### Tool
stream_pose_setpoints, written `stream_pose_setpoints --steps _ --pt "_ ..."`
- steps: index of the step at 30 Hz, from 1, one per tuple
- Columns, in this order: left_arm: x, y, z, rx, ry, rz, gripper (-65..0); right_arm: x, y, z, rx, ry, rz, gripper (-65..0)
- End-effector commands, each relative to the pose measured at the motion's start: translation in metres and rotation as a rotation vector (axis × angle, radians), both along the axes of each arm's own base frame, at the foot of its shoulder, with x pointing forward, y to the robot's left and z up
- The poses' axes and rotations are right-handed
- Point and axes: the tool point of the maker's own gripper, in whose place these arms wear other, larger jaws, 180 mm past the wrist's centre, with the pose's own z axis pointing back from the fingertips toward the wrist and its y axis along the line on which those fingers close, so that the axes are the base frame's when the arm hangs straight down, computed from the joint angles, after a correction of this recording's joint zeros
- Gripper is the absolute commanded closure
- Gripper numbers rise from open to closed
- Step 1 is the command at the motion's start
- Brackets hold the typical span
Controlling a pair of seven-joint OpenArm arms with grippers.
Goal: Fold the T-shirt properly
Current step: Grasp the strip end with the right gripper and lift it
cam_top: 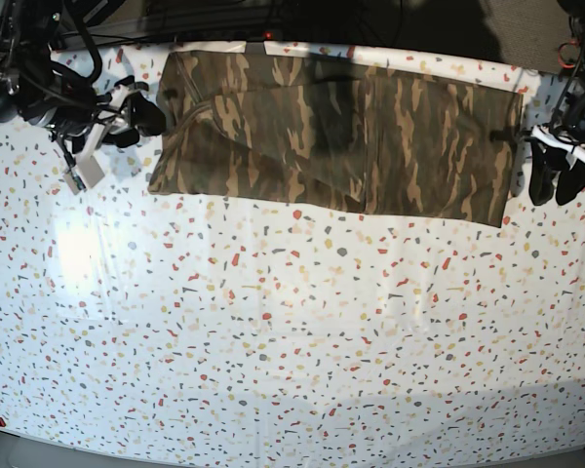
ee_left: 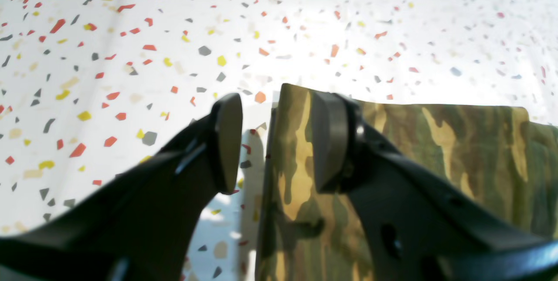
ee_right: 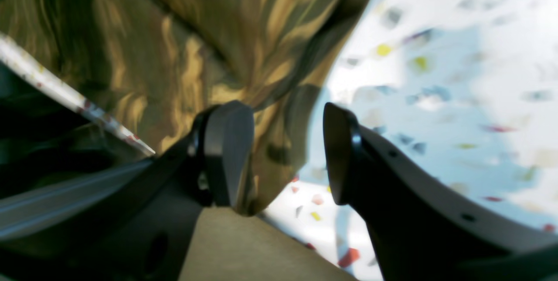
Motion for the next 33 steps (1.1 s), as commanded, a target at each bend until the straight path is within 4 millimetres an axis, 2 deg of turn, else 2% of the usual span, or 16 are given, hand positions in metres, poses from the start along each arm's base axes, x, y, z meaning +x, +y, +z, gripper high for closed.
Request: stream_pose_setpoints --steps 1,7,12,16,23,29,33 --pt "0.005 0.0 0.015 -0.004 -0.056 -0.009 -26.0 0.004 -0.004 0.002 0.007 -0.013 0.001 -30.4" --pt "0.005 -0.001 0.016 -0.007 -0.058 -0.009 -26.0 -0.001 -0.018 -0.026 0.034 0.072 -0.053 -30.4" --pt "0.005 -0.001 0.016 -0.007 -0.058 -0.009 -26.0 0.004 -0.022 -0.033 0.069 0.061 -0.1 -30.4" --pt "0.005 -0.001 0.016 -0.007 -0.059 -0.009 -26.0 -0.004 -0.021 -0.047 0.033 0.108 -0.084 -30.4" --pt "0.005 0.0 0.016 -0.007 -0.062 -0.009 -26.0 -0.023 0.015 -0.071 0.089 0.204 0.01 -30.4" --pt "0.005 0.0 0.016 -0.007 -0.062 -0.009 -26.0 -0.031 0.05 -0.071 0.17 0.224 0.087 -30.4" --pt "0.005 0.0 0.016 -0.007 -0.062 -0.009 -26.0 -0.028 0.065 -0.071 0.2 0.192 0.103 -30.3"
